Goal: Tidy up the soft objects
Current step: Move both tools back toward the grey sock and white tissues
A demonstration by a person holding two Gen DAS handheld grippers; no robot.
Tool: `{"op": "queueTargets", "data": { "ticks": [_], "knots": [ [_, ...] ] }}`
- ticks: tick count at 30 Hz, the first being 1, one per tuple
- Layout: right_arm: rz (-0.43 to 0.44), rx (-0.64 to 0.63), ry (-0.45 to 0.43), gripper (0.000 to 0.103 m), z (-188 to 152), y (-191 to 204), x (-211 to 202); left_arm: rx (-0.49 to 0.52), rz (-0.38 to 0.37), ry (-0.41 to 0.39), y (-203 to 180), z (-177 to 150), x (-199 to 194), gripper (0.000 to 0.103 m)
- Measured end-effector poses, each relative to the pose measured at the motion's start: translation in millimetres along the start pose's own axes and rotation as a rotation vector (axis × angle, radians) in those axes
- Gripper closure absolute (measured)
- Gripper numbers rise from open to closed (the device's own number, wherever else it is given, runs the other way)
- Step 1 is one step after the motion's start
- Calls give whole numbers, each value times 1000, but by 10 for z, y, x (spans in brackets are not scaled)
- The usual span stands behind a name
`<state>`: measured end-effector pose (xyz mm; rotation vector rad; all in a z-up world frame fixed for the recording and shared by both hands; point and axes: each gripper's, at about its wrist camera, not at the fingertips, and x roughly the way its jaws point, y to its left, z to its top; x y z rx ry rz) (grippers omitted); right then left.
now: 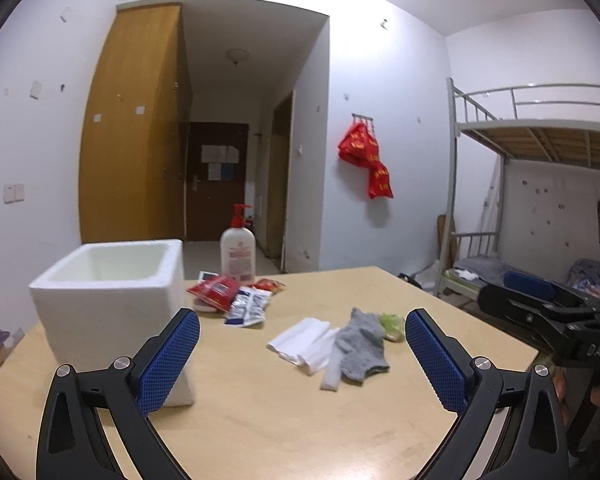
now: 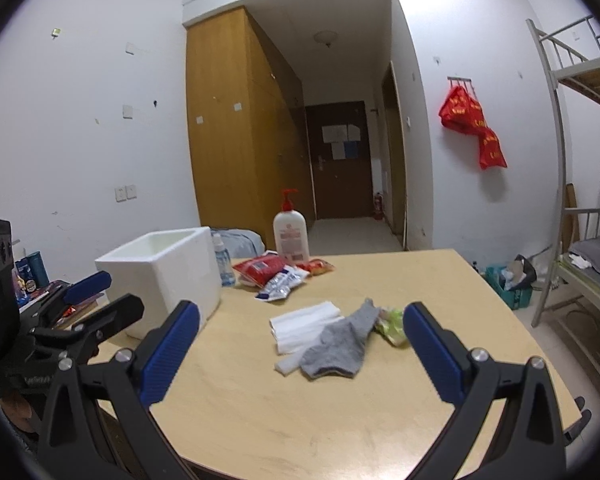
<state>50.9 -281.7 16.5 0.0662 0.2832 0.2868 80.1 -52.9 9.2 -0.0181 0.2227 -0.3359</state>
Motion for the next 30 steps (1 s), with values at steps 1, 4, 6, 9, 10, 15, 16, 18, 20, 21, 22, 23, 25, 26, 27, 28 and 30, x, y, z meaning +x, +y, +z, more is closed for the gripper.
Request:
{"op": "queueTargets", "data": {
  "ticks": [1, 4, 6, 9, 10, 15, 16, 18, 20, 21, 22, 23, 25, 26, 27, 28, 30],
  "knots": [
    [-1, 3, 1, 0, -4, -19, 0, 6, -3, 3, -25, -4, 18, 0],
    [2, 11, 3, 0, 2, -74, 5, 18, -16, 0, -96, -2, 66, 0],
    [-4, 16, 7, 0, 12, -106, 22, 20, -19, 2, -115, 1, 96, 0],
    [-8, 24, 16, 0, 13, -167, 67, 32, -36, 22, -179, -1, 205, 0],
    [-10, 27, 19, 0, 9, -192, 85, 35, -40, 25, -195, -3, 230, 0],
    [-28, 40, 45, 0, -19, -343, 221, 51, -59, 43, -290, -25, 410, 0],
    [-34, 40, 52, 0, -27, -379, 251, 54, -63, 48, -305, -32, 447, 0],
    [-49, 44, 63, 0, -43, -451, 318, 62, -76, 62, -352, -55, 536, 0],
    [-46, 55, 76, 0, -57, -518, 378, 67, -85, 73, -390, -59, 625, 0],
    [-47, 61, 83, 0, -65, -555, 407, 71, -89, 78, -409, -64, 659, 0],
    [-47, 65, 89, 0, -72, -587, 435, 74, -92, 87, -434, -72, 712, 0],
    [-49, 68, 99, 0, -79, -620, 475, 76, -93, 93, -446, -83, 746, 0],
    [-53, 70, 115, 0, -87, -664, 537, 81, -103, 114, -485, -98, 843, 0],
    [-55, 70, 128, 0, -88, -689, 581, 83, -106, 120, -498, -102, 877, 0],
    [-56, 71, 136, 0, -84, -708, 612, 87, -109, 126, -512, -101, 921, 0],
    [-56, 72, 144, 0, -84, -733, 641, 90, -113, 136, -532, -106, 978, 0],
    [-59, 74, 155, 0, -81, -789, 685, 92, -116, 151, -532, -121, 1052, 0]
  ]
}}
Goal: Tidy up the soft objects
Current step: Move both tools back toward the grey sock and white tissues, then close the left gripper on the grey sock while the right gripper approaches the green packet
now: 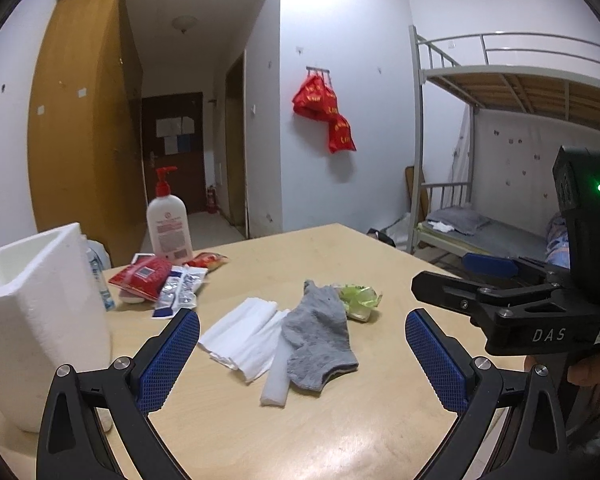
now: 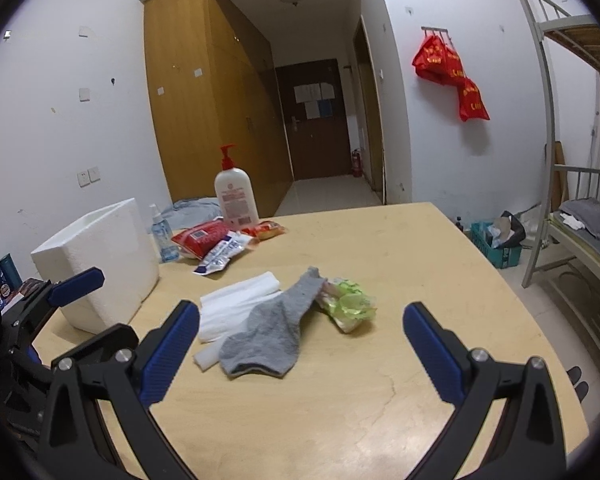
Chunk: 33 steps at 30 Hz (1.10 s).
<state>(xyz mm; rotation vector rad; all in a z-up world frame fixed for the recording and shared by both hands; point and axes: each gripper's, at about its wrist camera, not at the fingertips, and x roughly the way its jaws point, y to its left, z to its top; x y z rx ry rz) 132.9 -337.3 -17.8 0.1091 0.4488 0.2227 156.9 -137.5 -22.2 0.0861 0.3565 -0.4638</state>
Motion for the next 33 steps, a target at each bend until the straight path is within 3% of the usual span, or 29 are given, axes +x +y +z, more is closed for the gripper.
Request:
{"op": "queueTargets", "data": {
  "ticks": [12, 19, 22, 26, 33],
  "knots": [
    [-12, 28, 71, 0, 20, -305, 236, -78, -63, 139, 39, -24, 536, 0],
    [-15, 29, 116, 0, 30, -404, 405, -163, -129, 275, 97, -80, 907, 0],
    [-13, 39, 139, 0, 19, -450, 478, -192, -133, 341, 123, -126, 1040, 5],
    [-3, 39, 164, 0, 5, -475, 547, -190, -133, 405, 74, -202, 1166, 18],
    [20, 37, 191, 0, 4, -485, 646, -151, -97, 419, -2, -237, 1233, 31]
  ]
}}
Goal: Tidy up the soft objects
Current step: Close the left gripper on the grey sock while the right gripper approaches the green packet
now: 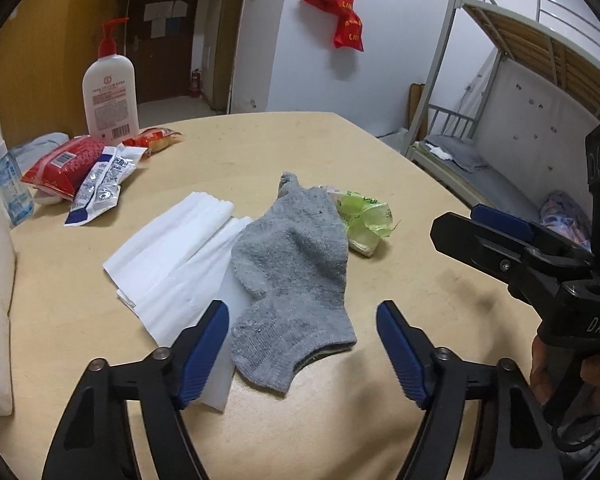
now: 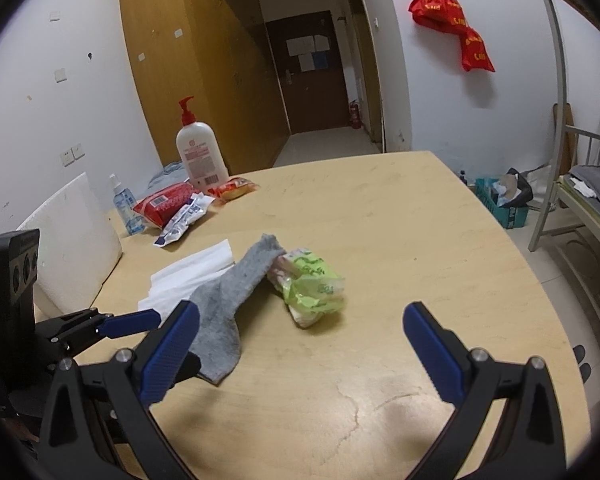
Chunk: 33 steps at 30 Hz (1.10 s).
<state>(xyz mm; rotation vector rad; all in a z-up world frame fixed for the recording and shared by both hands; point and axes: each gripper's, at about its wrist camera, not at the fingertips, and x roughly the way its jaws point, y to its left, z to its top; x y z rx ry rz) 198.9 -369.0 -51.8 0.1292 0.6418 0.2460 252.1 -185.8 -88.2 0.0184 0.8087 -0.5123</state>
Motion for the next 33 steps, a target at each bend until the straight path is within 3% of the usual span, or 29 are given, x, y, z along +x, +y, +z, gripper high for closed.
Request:
{"op": "queueTargets", "data": {
  "ticks": [4, 16, 19, 26, 33],
  "knots": [
    [7, -2, 21, 0, 24, -16, 63, -4, -3, 38, 11, -10, 75, 50],
    [24, -34, 56, 0, 107, 1, 192, 1, 14, 61, 10, -33, 116, 54],
    [24, -37, 67, 0, 121, 2, 237, -2, 19, 72, 20, -37, 150, 69],
    [39, -48, 118, 0, 129, 13, 400, -11, 24, 78, 78, -32, 178, 93],
    [35, -54, 143, 0, 146, -5, 494, -12, 1, 66, 93, -32, 147, 97]
  ]
}}
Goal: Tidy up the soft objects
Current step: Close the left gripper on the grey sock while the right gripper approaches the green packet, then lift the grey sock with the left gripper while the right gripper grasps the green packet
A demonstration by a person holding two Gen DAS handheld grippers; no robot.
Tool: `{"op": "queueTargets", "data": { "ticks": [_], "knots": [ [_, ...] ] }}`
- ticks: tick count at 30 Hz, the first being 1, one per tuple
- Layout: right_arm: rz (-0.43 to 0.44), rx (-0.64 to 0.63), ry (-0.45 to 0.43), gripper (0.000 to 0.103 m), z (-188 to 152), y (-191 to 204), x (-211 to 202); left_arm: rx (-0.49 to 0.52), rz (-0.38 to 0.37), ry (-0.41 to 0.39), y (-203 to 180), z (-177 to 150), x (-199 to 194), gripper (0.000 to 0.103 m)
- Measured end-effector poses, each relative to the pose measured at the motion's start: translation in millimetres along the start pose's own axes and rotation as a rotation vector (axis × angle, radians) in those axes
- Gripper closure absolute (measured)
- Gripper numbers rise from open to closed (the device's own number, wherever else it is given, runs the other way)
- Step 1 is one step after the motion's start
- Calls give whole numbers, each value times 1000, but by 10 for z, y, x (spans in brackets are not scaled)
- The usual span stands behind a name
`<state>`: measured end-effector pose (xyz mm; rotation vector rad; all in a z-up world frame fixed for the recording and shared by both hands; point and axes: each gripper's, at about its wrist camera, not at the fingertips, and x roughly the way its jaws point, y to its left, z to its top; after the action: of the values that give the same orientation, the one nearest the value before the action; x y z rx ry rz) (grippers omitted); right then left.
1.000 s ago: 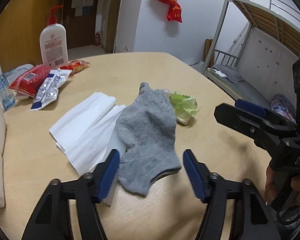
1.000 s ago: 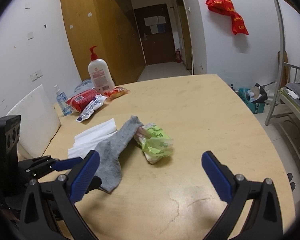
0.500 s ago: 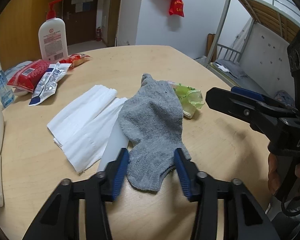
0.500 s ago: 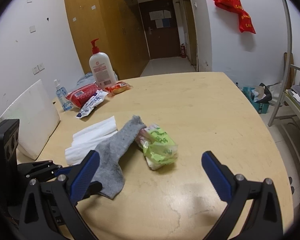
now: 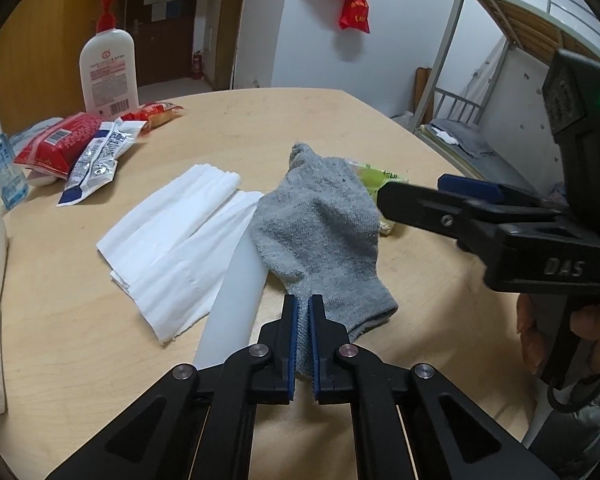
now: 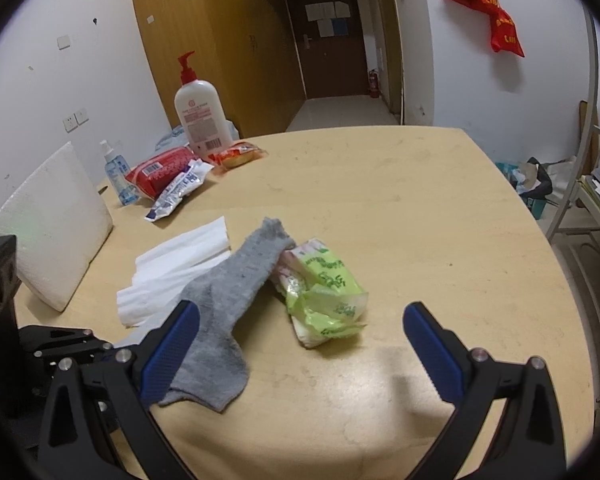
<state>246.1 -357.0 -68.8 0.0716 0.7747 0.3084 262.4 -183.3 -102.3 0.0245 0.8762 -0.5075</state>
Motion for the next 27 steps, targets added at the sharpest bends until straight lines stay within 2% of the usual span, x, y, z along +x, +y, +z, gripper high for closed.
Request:
{"op": "queueTargets", "data": {
  "ticks": [11, 24, 26, 27],
  "knots": [
    [-29, -11, 32, 0, 52, -12, 102, 10, -17, -116, 67, 87, -393, 98],
    [-69, -43, 57, 0, 103, 45, 233, -16, 20, -183, 243, 101, -735, 98],
    [-73, -40, 64, 4, 119, 34, 260, -15, 11, -194, 247, 97, -777, 98],
    [-78, -32, 71, 10, 123, 20, 278, -15, 10, -196, 246, 96, -787, 98]
  ]
}}
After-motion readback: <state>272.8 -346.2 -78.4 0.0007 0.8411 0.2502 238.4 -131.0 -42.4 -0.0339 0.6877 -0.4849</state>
